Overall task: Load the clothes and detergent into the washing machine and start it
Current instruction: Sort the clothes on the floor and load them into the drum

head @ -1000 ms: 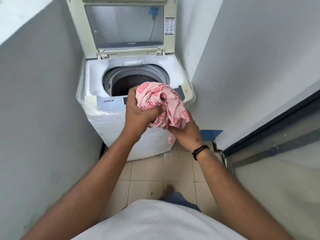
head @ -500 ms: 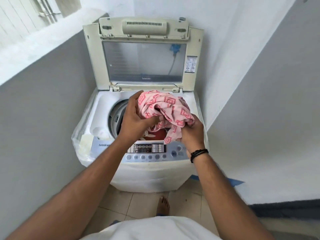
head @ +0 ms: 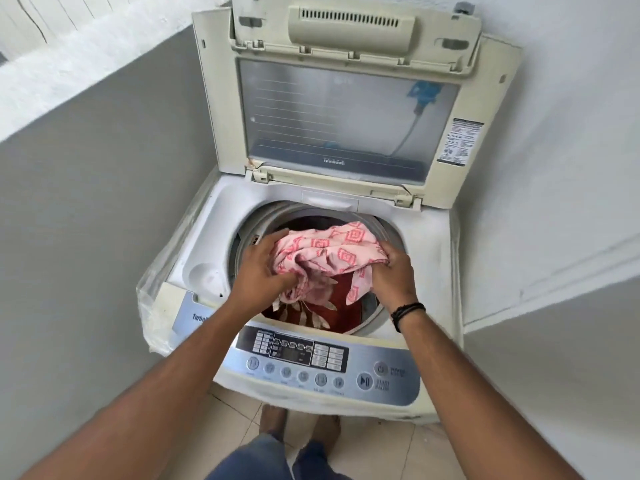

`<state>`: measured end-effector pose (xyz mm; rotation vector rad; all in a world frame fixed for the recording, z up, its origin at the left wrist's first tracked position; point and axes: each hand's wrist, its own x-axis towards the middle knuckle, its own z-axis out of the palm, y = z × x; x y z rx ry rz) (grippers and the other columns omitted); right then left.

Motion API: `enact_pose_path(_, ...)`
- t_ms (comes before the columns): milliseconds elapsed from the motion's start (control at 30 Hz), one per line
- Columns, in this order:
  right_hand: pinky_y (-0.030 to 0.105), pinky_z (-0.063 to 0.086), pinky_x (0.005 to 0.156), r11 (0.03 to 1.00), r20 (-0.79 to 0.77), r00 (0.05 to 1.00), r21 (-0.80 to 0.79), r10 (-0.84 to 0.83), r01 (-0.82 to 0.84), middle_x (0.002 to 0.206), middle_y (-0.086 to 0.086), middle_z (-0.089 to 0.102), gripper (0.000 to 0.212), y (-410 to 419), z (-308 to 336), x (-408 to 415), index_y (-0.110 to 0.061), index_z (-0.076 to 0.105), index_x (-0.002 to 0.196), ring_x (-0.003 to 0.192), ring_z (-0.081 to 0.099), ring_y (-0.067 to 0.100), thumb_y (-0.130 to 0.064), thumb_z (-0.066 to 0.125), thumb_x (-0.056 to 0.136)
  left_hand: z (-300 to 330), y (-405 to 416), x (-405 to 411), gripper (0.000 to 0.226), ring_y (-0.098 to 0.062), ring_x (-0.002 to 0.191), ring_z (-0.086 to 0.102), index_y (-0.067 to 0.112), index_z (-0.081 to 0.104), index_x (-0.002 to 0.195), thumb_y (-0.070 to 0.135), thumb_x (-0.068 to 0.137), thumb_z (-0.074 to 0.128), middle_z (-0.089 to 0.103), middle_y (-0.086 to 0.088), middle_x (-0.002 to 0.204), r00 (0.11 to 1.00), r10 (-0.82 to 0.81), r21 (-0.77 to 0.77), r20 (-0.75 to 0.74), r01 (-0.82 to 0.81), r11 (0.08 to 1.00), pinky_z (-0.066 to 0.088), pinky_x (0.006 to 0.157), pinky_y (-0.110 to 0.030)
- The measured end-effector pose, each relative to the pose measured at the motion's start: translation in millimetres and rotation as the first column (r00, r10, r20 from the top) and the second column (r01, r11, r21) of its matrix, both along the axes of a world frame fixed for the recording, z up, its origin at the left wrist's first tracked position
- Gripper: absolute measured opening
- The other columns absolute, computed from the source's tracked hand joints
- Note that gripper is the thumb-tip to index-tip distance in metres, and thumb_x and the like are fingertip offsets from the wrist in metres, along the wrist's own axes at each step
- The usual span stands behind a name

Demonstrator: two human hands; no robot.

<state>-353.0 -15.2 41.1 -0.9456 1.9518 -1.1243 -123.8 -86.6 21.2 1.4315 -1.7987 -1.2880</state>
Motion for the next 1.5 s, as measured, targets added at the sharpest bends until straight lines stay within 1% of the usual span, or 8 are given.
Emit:
enact_pose_path(100,0.035,0.059,0.079,0.995,-0.042,0.998,0.094,0.048,-0.044,0.099,-0.006,0.074,0.043,-20,-21,-9,-0.02,0.071,0.111,0.094,0.069,0.018,-0.003,0.042,0.085,-30,-17,3,0.08,-0.019,0.109,0.059,0.047,0.049,0.135,0.026,0.065,0.081,0.047,-0.004,0.127,0.965,-0.083,0.008,0.247,0.084,0.996,0.056,0.092,-0.037)
enact_pose_path(300,0.023,0.044,0.069,0.969,-0.144,0.98,0.226,0.138,-0.103,0.091,0.002,0.066,0.037,-68,-52,-36,-0.012,0.07,0.103,0.087,0.062,0.021,0.008,0.044,0.085,-79,-72,-4,0.058,-0.009,0.079,0.053,0.023,0.067,0.124,-0.005,0.074,0.061,0.064,-0.001,0.097,0.804,-0.31,0.075,0.507,0.317,0.946,0.049,0.072,-0.03)
enact_pose_path(467,0.026,0.046,0.071,0.903,-0.138,0.951,0.376,0.276,-0.207,0.094,0.008,0.071,0.023,-114,-120,-29,-0.016,0.068,0.091,0.092,0.066,0.028,-0.001,0.05,0.089,-126,-100,-18,0.047,-0.02,0.093,0.067,0.021,0.069,0.119,0.003,0.078,0.056,0.071,-0.002,0.098,0.645,-0.488,0.287,0.589,0.397,0.872,0.054,0.081,-0.03)
enact_pose_path(767,0.038,0.055,0.087,0.876,0.02,0.993,0.473,-0.12,0.097,0.103,0.019,0.073,0.024,-181,-248,-17,-0.004,0.071,0.091,0.101,0.069,0.035,-0.027,0.064,0.092,-194,-153,-60,0.029,-0.018,0.092,0.068,0.019,0.072,0.105,0.003,0.083,0.061,0.07,0.002,0.088,0.8,-0.371,0.301,0.472,0.25,0.92,0.052,0.08,-0.025)
enact_pose_path(1000,0.046,0.055,0.092,0.837,0.221,0.965,0.547,-0.141,-0.003,0.112,0.013,0.071,0.035,-178,-302,3,-0.012,0.067,0.118,0.102,0.068,0.033,-0.031,0.065,0.089,-243,-164,-75,0.088,-0.028,0.136,0.045,0.034,0.028,0.157,0.028,0.084,0.077,0.041,-0.014,0.154,0.619,-0.605,0.456,0.5,0.406,0.792,0.043,0.102,-0.027)
enact_pose_path(1167,0.045,0.056,0.087,0.813,0.326,0.93,0.58,-0.17,-0.054,0.119,0.003,0.061,0.039,-162,-280,11,-0.026,0.048,0.135,0.109,0.065,0.032,-0.045,0.046,0.1,-246,-157,-60,0.105,-0.038,0.15,0.022,0.044,0.008,0.157,0.042,0.081,0.08,0.007,-0.023,0.165,0.507,-0.663,0.511,0.55,0.423,0.748,0.036,0.116,-0.04)
enact_pose_path(1333,0.036,0.055,0.073,0.83,0.295,0.94,0.557,-0.171,-0.024,0.127,0.006,0.06,0.046,-135,-208,16,-0.027,0.04,0.145,0.104,0.066,0.029,-0.039,0.045,0.101,-201,-145,-46,0.088,-0.031,0.133,0.049,0.032,0.027,0.157,0.039,0.084,0.076,0.047,-0.019,0.148,0.577,-0.604,0.388,0.549,0.464,0.796,0.046,0.106,-0.038)
enact_pose_path(1500,0.031,0.051,0.072,0.843,0.329,0.943,0.494,0.047,-0.214,0.116,0.006,0.07,0.021,-76,-95,47,-0.027,0.061,0.113,0.095,0.069,0.02,-0.036,0.046,0.102,-116,-101,-37,0.04,-0.021,0.101,0.066,0.023,0.065,0.128,0.027,0.088,0.069,0.072,-0.002,0.109,0.643,-0.608,0.222,0.466,0.58,0.784,0.054,0.09,-0.036)
